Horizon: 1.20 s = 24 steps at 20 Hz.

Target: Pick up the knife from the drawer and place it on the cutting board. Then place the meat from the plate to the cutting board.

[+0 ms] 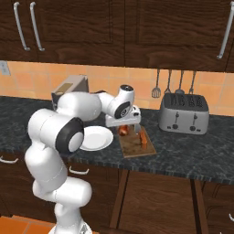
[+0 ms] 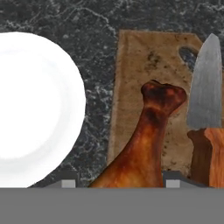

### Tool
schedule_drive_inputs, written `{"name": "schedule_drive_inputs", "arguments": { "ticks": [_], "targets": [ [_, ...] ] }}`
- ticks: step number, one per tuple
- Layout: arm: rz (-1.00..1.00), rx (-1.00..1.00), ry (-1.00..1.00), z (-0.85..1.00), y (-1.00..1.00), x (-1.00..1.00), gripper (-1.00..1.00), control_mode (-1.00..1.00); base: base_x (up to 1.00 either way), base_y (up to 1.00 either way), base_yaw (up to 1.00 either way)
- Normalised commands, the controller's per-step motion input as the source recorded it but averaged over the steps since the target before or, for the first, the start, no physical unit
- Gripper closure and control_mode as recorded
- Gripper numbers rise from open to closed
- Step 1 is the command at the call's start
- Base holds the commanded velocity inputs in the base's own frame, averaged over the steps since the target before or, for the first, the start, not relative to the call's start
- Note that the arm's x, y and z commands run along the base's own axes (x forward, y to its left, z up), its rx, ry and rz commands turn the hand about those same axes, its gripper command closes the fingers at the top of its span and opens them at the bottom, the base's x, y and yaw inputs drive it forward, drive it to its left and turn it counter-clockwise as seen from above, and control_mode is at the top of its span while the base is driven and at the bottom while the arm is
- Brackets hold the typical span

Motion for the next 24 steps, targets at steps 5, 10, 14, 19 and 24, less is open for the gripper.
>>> {"name": "schedule_drive_inputs", "arguments": {
  "ticks": [5,10,14,19,24],
  "targets": [
    [0.11,-0.03,0.00,-0.21,-0.13,0.14,1.00,-1.00,0.00,0.00,0.00],
    [0.05,-0.01,0.00,-0.44,-0.16,0.20,1.00,-1.00,0.00,0.00,0.00],
    [0.03,-0.01,0.00,-0.37,-0.10,0.02,1.00,-1.00,0.00,0.00,0.00],
    [0.02,-0.03,0.00,-0.32,-0.02,0.01,1.00,-1.00,0.00,0.00,0.00],
    [0.02,-0.03,0.00,-0.38,-0.05,0.14,1.00,-1.00,0.00,0.00,0.00]
  ]
}}
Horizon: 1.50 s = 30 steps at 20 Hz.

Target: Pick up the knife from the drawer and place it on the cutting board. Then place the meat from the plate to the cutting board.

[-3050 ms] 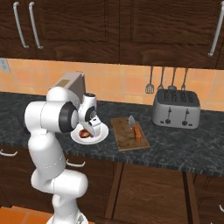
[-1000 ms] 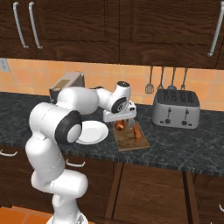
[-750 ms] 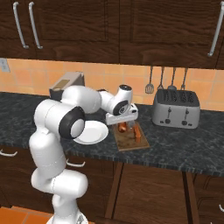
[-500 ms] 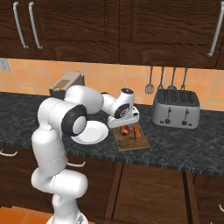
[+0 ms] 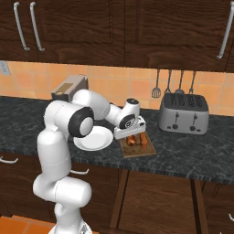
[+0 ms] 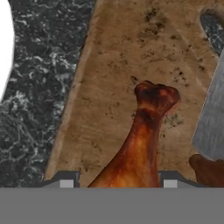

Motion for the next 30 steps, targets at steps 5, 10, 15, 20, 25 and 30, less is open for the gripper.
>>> {"name": "schedule_drive_inputs", "arguments": {
  "ticks": [5,10,15,20,25,30],
  "targets": [
    [0.06,0.00,0.00,-0.04,-0.10,0.10,1.00,-1.00,0.00,0.00,0.00],
    [0.08,-0.01,0.00,0.07,-0.01,0.12,-1.00,-1.00,0.00,0.00,0.00],
    [0.00,-0.06,0.00,0.25,0.00,0.00,-1.00,-1.00,0.00,0.00,0.00],
    [-0.05,0.00,0.00,0.26,0.00,-0.11,-1.00,-1.00,0.00,0.00,0.00],
    [-0.13,0.05,-0.03,0.34,-0.01,-0.92,-1.00,-1.00,0.00,0.00,0.00],
    [-0.14,0.07,-0.02,0.33,0.00,-1.00,-1.00,-1.00,0.00,0.00,0.00]
  ]
}}
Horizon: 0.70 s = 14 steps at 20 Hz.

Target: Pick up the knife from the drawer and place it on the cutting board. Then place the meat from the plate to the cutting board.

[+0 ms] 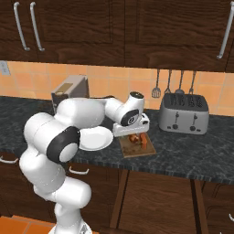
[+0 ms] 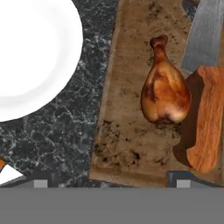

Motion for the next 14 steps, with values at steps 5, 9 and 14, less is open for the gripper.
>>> {"name": "schedule_drive_inputs", "arguments": {
  "ticks": [5,9,14],
  "targets": [
    [-0.13,0.04,-0.03,0.32,0.00,-1.00,-1.00,-1.00,0.00,0.00,0.00],
    [-0.08,0.01,0.00,0.46,0.00,-1.00,-1.00,-1.00,0.00,0.00,0.00],
    [-0.08,0.00,0.00,0.77,0.30,-1.00,-1.00,-1.00,0.00,0.00,0.00]
  ]
}}
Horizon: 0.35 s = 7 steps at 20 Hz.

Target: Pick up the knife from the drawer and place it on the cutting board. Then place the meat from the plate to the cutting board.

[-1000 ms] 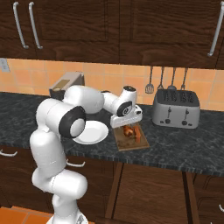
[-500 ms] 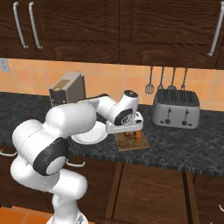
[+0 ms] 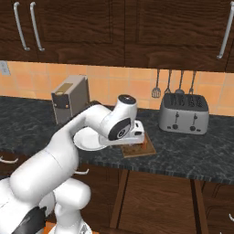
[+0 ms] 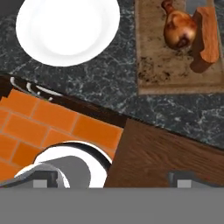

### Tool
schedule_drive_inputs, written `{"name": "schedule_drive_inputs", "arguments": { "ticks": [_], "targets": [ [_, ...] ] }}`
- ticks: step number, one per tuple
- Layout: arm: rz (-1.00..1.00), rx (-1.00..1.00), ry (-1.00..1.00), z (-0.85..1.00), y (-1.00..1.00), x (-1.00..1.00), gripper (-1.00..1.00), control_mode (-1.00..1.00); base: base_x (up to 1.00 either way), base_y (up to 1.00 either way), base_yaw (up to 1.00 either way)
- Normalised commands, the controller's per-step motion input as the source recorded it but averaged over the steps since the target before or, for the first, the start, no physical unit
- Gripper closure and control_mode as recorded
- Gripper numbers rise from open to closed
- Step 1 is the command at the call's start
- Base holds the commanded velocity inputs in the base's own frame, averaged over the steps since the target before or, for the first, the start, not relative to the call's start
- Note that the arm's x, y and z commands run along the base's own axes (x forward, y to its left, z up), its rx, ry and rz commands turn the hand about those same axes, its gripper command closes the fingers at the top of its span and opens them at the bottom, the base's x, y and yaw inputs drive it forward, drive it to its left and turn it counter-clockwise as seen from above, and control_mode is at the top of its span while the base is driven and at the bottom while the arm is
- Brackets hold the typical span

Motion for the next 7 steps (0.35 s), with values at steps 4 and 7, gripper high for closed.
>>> {"name": "schedule_drive_inputs", "arguments": {
  "ticks": [4,7],
  "targets": [
    [-0.06,-0.05,0.00,0.90,0.74,-1.00,-1.00,-1.00,0.00,0.00,0.00],
    [-0.05,-0.08,0.00,0.80,0.87,-1.00,-1.00,-1.00,0.00,0.00,0.00]
  ]
}}
